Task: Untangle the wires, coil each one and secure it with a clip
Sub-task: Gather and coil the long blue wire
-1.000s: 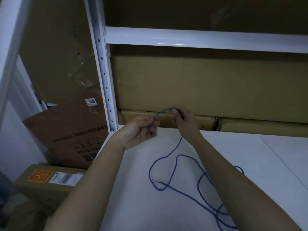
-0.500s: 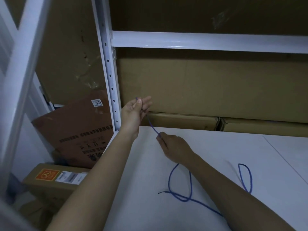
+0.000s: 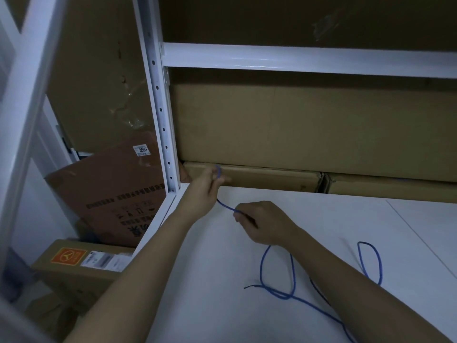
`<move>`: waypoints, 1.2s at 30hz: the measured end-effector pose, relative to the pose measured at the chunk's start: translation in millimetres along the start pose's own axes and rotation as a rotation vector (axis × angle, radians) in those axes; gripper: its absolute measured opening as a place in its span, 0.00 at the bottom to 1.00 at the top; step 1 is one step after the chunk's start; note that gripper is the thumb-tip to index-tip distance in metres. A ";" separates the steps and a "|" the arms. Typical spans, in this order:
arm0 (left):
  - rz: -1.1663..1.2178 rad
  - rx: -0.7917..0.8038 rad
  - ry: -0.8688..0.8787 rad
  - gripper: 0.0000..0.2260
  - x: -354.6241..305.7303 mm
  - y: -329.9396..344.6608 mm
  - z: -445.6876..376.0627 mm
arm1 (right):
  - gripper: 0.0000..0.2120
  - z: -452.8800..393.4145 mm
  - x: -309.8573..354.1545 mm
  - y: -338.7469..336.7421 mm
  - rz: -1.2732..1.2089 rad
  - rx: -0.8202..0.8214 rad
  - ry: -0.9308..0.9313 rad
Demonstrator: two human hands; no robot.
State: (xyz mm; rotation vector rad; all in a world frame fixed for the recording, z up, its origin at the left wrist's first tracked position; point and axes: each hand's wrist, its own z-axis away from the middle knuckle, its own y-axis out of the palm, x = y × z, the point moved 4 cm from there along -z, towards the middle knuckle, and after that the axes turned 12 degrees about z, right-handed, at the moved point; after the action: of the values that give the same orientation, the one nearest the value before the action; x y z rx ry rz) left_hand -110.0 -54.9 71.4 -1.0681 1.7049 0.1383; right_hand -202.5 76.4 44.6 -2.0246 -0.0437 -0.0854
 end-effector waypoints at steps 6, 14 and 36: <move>0.008 0.158 -0.109 0.07 15.3 8.1 10.9 | 0.14 -4.5 -11.6 -22.3 -0.062 -0.194 0.059; 0.575 0.323 -0.297 0.16 -15.2 13.1 27.6 | 0.06 -28.4 -34.8 -38.4 -0.286 -0.053 0.297; -0.071 0.085 -0.038 0.08 -1.4 20.2 13.9 | 0.10 6.9 4.0 -0.1 -0.795 0.464 0.541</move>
State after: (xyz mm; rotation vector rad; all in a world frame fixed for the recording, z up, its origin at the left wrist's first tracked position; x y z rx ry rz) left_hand -114.3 -34.3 58.7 -1.0551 1.6227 0.0405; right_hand -198.2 82.7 41.9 -1.3642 -0.4772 -1.0190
